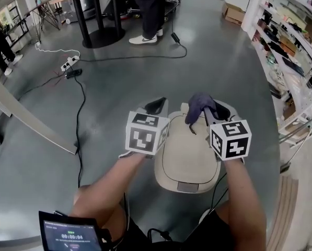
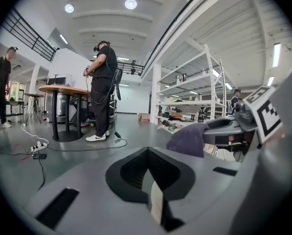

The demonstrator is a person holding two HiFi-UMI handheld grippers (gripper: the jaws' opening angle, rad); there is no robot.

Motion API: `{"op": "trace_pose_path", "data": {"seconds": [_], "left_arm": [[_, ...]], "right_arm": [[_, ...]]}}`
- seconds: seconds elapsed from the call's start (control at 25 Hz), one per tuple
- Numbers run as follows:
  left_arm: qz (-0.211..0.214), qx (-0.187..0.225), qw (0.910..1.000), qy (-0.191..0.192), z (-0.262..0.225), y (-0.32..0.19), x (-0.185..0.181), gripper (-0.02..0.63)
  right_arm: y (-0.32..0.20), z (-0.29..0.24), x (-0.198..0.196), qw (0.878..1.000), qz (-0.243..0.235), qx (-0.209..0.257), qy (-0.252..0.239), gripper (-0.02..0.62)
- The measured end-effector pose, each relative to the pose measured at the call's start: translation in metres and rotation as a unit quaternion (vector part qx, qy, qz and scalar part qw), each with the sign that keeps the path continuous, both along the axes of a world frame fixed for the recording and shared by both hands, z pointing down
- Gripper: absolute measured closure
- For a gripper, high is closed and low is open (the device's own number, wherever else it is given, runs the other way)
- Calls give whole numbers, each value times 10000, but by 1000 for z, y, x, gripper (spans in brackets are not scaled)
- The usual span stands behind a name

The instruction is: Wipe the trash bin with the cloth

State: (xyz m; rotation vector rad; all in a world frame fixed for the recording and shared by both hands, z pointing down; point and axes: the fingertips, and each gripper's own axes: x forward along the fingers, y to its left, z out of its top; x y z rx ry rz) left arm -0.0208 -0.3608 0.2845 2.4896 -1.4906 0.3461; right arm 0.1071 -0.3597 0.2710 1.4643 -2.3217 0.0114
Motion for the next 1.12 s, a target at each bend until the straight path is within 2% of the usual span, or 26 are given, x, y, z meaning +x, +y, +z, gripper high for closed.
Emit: {"op": "trace_pose_path", "data": {"seconds": [0.16,0.44,0.56,1.12], "left_arm": [[-55,-160,9998,142,8,-13,-11,609],[27,-209,9998,5,7,-9,-3,609],[19,-256,9997,-6,12,-8,-5,609],[98,-303,9995,12,14,-4,-2,609]], "right_arm": [[-12,9,-18,9997,-169,-46,186,529],[-11,32,-42,9913,-574,-238,1164,529],[-10,39,-46,9872,-675,-314,1414,529],[-8,49,-26,9809,-539,-652,1753,529]]}}
